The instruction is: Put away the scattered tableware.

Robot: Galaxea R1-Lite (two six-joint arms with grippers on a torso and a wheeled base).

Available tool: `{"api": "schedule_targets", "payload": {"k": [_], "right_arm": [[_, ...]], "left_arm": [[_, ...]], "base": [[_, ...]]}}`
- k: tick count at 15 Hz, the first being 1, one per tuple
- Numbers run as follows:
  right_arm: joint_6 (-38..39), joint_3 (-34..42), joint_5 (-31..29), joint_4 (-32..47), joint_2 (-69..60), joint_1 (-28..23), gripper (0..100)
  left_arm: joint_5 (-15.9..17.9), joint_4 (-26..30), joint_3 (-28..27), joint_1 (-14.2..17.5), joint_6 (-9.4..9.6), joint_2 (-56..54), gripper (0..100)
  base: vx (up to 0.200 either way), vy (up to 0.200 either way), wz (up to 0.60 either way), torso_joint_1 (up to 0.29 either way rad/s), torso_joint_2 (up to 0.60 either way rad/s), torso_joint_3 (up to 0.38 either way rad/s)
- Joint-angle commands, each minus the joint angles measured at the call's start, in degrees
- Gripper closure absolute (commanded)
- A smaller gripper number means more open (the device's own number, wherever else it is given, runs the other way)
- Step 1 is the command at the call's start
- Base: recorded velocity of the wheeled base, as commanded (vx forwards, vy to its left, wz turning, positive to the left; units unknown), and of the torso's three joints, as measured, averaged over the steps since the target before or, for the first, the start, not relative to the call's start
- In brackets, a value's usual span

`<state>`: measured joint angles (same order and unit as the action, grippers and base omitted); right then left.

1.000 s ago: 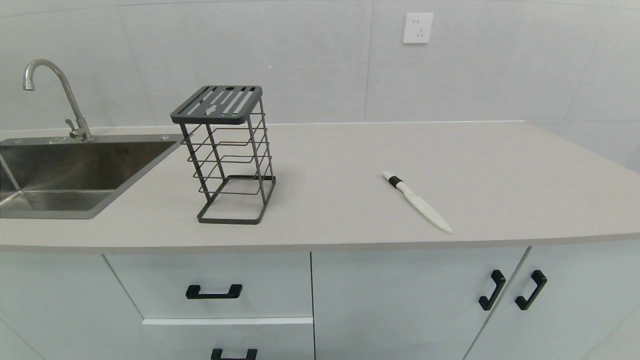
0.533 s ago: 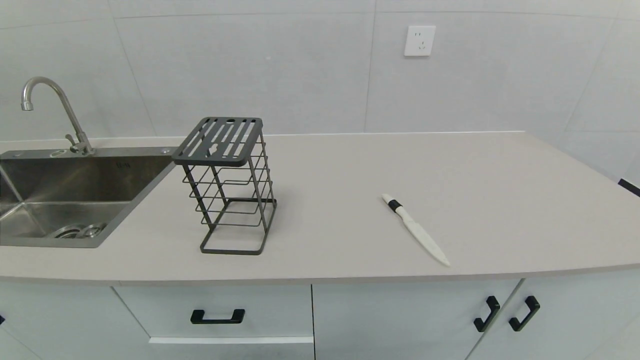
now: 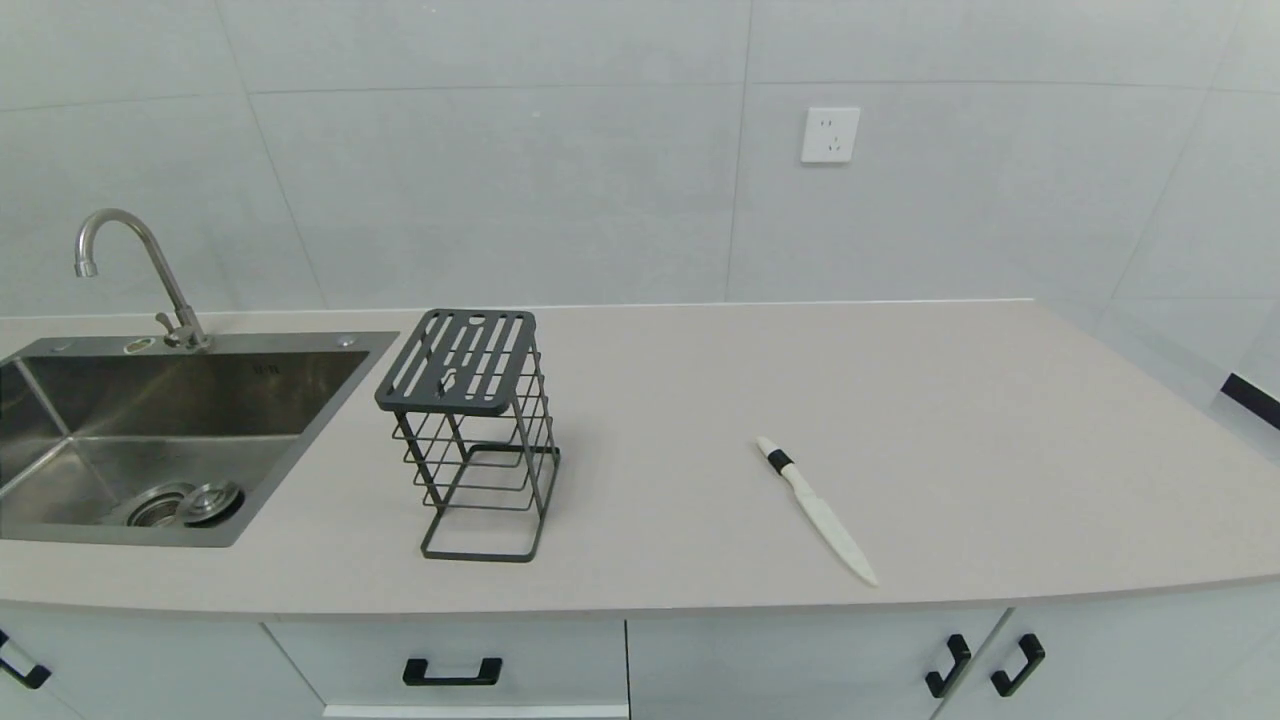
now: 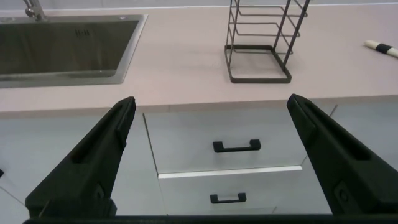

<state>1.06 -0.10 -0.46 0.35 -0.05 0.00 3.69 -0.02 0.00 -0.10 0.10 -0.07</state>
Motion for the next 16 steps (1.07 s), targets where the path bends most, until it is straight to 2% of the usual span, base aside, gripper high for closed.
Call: {"api": "schedule_targets", "payload": {"k": [1,4,11,16], "right_arm": [[0.0,0.0,0.0,0.0,0.0,0.1,0],[0.0,0.0,0.0,0.0,0.0,0.1,0],[-0.1,0.0,-0.1,0.0,0.0,0.1,0],[-0.1,0.0,-0.1,0.0,0.0,0.0,0]], "left_arm": [[0.0,-0.1,0.0,0.0,-0.01,0.1,0],[0.0,0.0,0.0,0.0,-0.01,0.1,0],[0.0,-0.1,0.0,0.0,-0.01,0.1,0],[-0.1,-0.1,0.0,0.1,-0.1,0.1,0]], "base": [[0.0,0.0,0.0,0.305,-0.57,-0.29],[0.0,0.0,0.0,0.201,-0.38,-0.18],[0.0,0.0,0.0,0.015,-0.02,-0.01],[0.0,0.0,0.0,0.121,-0.24,-0.118]]}}
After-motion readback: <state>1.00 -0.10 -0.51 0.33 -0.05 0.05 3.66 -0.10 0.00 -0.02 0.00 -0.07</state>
